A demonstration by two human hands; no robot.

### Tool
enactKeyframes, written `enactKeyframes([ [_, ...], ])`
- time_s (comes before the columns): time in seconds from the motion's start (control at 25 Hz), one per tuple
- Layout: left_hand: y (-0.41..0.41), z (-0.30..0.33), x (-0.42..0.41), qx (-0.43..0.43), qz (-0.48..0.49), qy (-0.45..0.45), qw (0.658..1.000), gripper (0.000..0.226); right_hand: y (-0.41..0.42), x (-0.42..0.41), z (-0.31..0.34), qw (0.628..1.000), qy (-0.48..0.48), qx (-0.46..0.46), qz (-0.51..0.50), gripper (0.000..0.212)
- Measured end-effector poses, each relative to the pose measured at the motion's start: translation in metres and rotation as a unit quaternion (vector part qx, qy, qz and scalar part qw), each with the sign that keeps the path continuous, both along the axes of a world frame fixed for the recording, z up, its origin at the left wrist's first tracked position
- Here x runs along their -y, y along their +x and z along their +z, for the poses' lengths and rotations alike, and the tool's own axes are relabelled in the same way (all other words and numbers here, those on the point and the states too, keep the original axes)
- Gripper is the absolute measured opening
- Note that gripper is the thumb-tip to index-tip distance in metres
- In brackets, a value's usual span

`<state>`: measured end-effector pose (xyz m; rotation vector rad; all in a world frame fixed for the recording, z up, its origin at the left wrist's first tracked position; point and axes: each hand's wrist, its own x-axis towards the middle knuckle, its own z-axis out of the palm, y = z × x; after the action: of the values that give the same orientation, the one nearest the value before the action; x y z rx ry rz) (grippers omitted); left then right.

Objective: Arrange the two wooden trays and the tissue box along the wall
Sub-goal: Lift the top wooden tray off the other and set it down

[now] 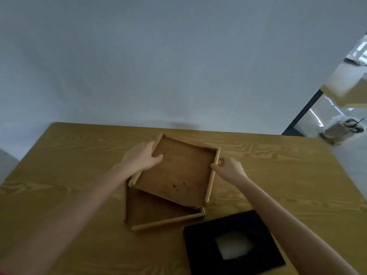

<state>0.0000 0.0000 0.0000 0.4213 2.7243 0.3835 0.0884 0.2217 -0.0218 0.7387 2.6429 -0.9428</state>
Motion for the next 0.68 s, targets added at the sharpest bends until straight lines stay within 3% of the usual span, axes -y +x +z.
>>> enactKeyframes([
  [0.28, 0.0, -0.035, 0.005, 0.061, 0.068, -0.026, 0.995, 0.058, 0.006, 0.008, -0.033, 0.996, -0.063, 0.06, -0.036, 0.041],
  [0.68, 0.001, -0.057, 0.019, 0.124, 0.145, 0.009, 0.981, 0.041, 0.014, 0.016, -0.059, 0.995, -0.076, 0.028, -0.059, 0.037],
])
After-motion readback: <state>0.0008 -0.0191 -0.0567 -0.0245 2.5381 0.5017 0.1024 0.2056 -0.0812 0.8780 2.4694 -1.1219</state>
